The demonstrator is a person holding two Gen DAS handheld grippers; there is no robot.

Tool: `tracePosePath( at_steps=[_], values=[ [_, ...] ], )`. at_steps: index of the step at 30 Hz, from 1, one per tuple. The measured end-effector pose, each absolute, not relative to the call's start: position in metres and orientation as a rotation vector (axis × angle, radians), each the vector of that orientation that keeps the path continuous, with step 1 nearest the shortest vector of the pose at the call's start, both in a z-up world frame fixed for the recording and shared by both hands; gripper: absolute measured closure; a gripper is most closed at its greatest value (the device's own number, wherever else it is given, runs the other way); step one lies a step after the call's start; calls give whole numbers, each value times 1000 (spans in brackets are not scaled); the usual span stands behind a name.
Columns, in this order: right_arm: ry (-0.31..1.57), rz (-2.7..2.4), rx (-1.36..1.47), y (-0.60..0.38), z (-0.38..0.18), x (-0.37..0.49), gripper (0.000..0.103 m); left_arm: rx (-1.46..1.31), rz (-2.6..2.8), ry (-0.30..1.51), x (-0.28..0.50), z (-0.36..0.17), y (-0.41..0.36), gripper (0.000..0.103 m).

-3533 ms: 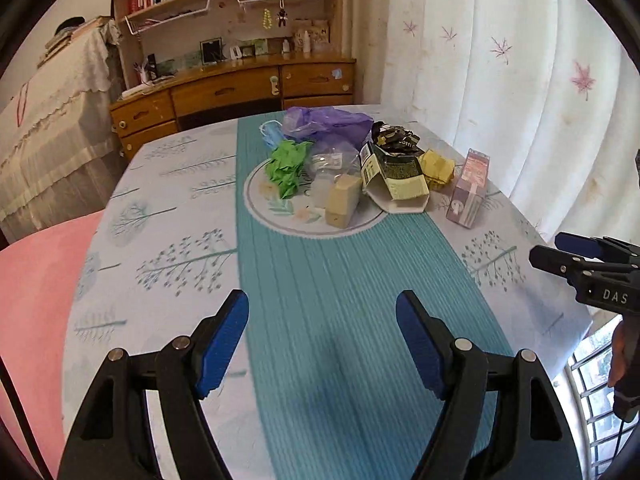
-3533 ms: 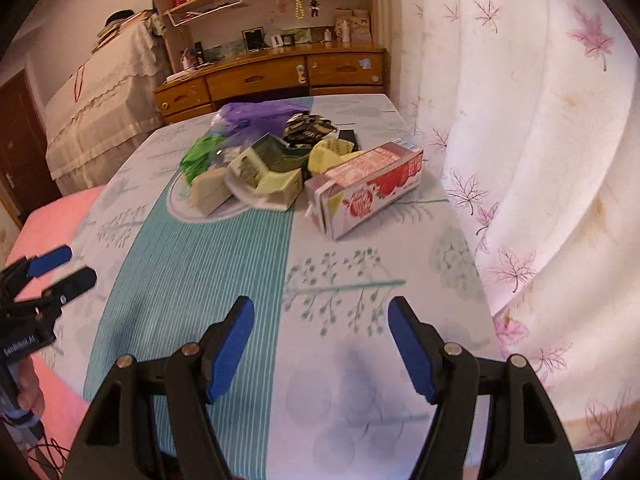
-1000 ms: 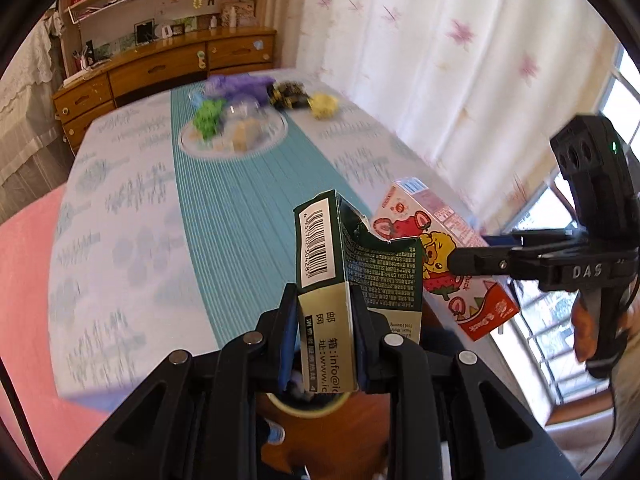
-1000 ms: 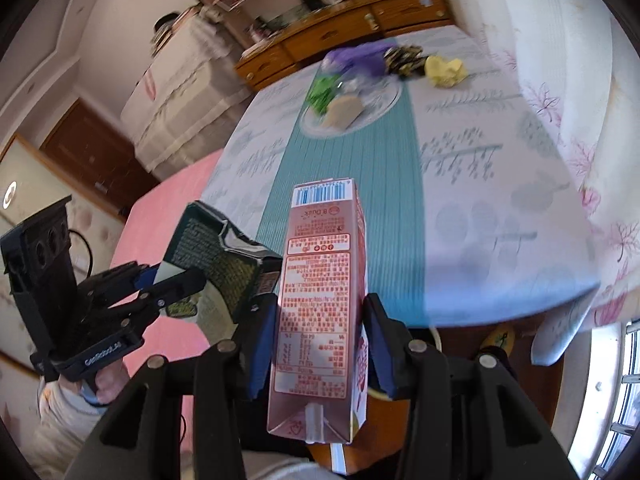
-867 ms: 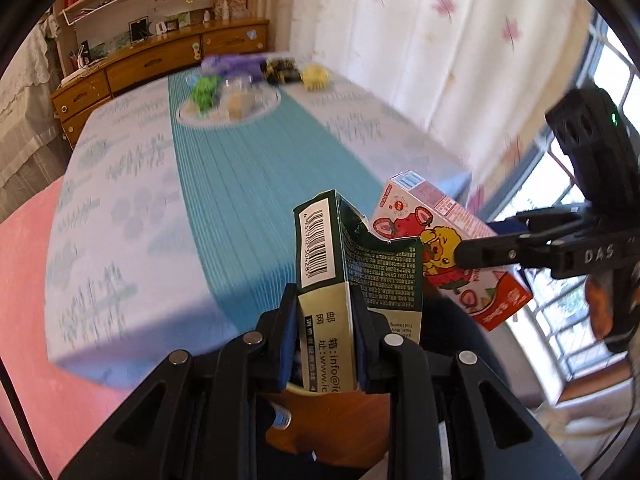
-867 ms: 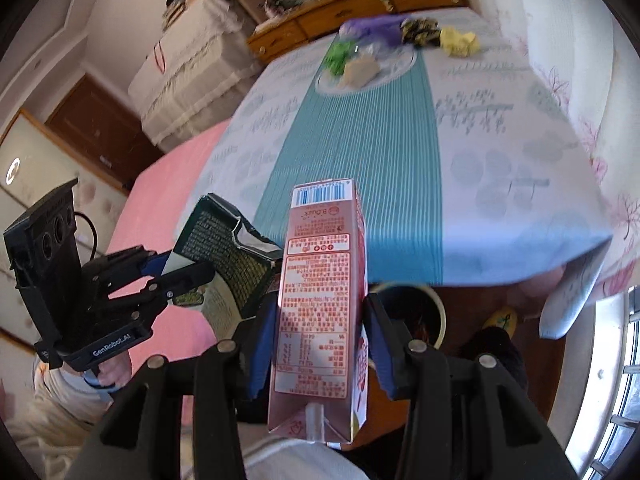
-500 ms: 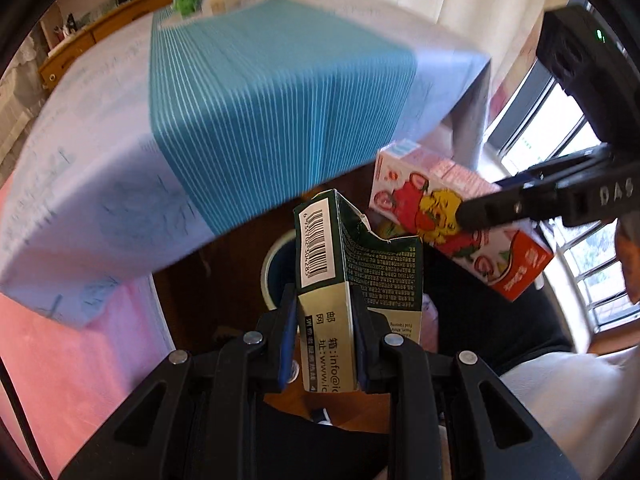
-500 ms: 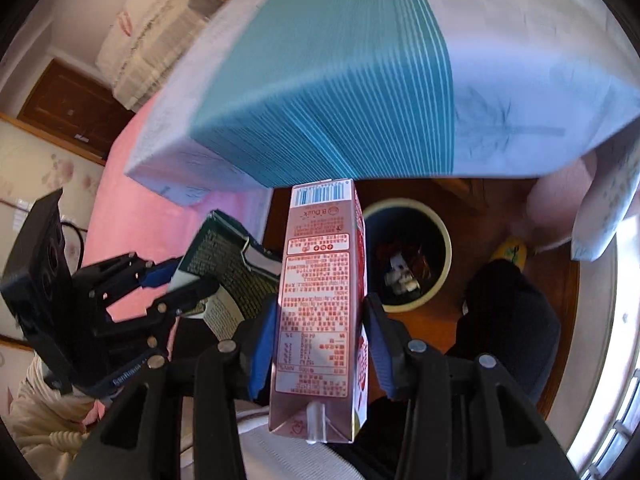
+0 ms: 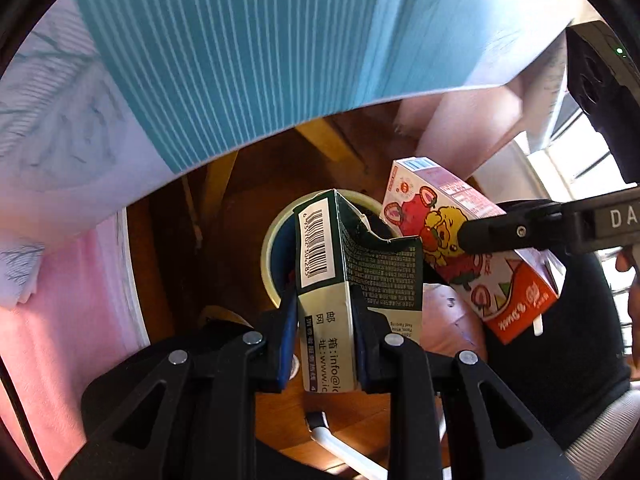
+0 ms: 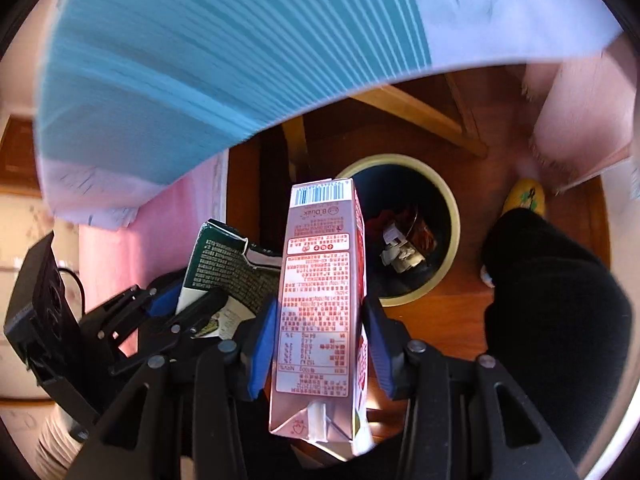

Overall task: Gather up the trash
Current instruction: 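Carry both cartons down over the bin and open both grippers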

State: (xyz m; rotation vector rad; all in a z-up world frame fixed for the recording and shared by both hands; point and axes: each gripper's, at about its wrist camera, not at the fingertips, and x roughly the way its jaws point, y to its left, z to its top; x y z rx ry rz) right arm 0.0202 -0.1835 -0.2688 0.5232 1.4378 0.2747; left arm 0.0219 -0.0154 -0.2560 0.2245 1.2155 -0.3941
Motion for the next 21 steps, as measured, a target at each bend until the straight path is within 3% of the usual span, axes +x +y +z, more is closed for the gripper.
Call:
tracePosePath(
  at_steps=[11, 21],
  values=[
    [1491, 142, 603, -190, -359, 35, 60, 269, -328, 1310, 49, -330, -35, 81],
    [1525, 96, 621, -190, -389, 43, 60, 217, -320, 1360, 74, -354, -41, 81]
  ],
)
